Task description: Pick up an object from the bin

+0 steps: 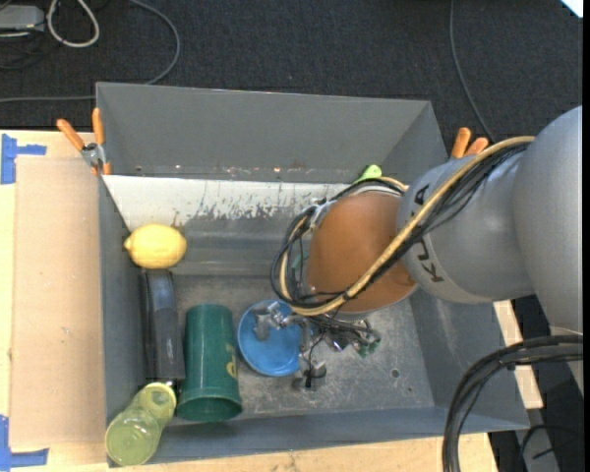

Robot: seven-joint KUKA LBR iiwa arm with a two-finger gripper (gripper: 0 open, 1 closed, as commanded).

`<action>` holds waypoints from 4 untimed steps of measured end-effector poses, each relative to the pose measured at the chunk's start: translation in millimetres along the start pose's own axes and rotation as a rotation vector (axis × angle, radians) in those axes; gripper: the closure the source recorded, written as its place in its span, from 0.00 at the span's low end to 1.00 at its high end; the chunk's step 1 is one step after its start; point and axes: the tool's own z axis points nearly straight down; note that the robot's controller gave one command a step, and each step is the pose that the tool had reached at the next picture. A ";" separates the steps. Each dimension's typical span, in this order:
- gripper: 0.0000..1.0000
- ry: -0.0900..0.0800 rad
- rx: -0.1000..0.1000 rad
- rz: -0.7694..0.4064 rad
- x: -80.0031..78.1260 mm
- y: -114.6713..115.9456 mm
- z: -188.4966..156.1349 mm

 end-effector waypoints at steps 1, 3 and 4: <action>0.00 0.011 -0.002 0.230 23.6 8.3 0.0; 0.00 0.013 -0.006 0.090 18.2 39.5 -0.4; 1.00 0.011 -0.002 0.168 23.1 14.2 -0.3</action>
Offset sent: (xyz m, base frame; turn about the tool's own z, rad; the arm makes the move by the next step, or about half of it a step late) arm -0.0062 -0.0020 0.0005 0.0249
